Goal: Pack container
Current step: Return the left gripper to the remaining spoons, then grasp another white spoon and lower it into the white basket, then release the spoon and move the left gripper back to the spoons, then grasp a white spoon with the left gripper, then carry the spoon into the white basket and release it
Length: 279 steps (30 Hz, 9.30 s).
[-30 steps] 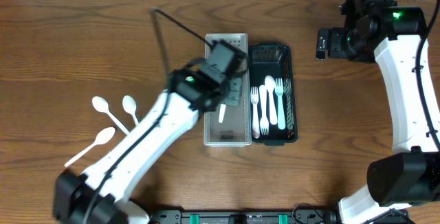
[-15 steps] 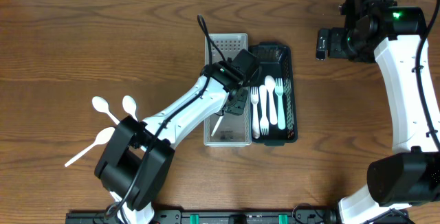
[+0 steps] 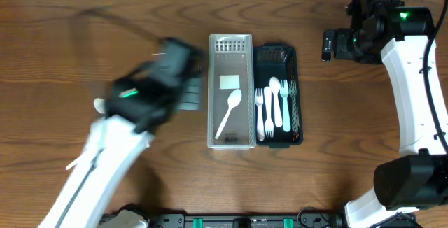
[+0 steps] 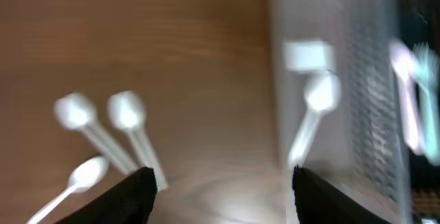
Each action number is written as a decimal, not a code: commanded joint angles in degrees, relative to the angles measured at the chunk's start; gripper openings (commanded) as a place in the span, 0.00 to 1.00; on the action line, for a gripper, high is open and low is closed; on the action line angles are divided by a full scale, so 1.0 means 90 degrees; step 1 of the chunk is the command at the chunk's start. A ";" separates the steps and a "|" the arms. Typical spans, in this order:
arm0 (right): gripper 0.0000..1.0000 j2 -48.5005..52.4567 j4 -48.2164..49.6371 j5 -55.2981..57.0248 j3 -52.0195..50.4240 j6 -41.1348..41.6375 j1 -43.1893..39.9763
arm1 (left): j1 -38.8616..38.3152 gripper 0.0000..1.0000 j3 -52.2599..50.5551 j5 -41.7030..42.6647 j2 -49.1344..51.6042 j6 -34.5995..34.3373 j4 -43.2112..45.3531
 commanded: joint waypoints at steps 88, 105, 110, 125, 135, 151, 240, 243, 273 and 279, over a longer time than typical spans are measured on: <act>0.99 -0.0041 -0.0024 -0.0090 -0.0039 -0.0063 -0.0029 | 0.0083 0.06 -0.0192 0.1083 0.0833 0.0231 0.0993; 0.99 -0.0041 -0.0019 -0.0090 -0.0039 -0.0063 -0.0029 | -0.1316 0.06 -0.0160 0.1098 0.3385 -0.0053 0.1749; 0.99 -0.0041 -0.0015 -0.0090 -0.0039 -0.0070 -0.0029 | -0.1316 0.33 -0.0160 0.1093 0.3614 -0.0029 0.1800; 0.99 -0.0041 -0.0221 -0.0061 -0.0039 -0.0209 -0.0029 | -0.0631 0.38 -0.0029 0.0221 0.1532 0.0029 0.1613; 0.99 -0.0041 -0.0401 -0.0061 -0.0039 -0.0211 -0.0029 | 0.2851 0.81 -0.0087 0.0304 0.0442 -0.1613 0.0454; 0.99 -0.0041 -0.0493 -0.0061 -0.0039 -0.0209 -0.0029 | 0.4811 0.85 -0.1732 0.0882 0.2210 -0.2203 0.1341; 0.99 -0.0041 -0.0627 -0.0066 -0.0039 -0.0204 -0.0029 | -0.0896 0.06 -0.1248 0.0976 0.0935 -0.0464 0.2419; 0.99 -0.0041 -0.0629 -0.0066 -0.0039 -0.0204 -0.0029 | -0.1188 0.06 -0.1248 0.0979 0.1457 -0.0381 0.2504; 0.99 -0.0041 -0.0668 -0.0066 -0.0039 -0.0206 -0.0029 | -0.0641 0.37 -0.0328 -0.0306 0.1003 -0.0940 0.1945; 0.99 -0.0041 -0.0697 -0.0066 -0.0039 -0.0206 -0.0029 | 0.1484 0.41 -0.0333 -0.0427 0.0121 -0.4119 0.0913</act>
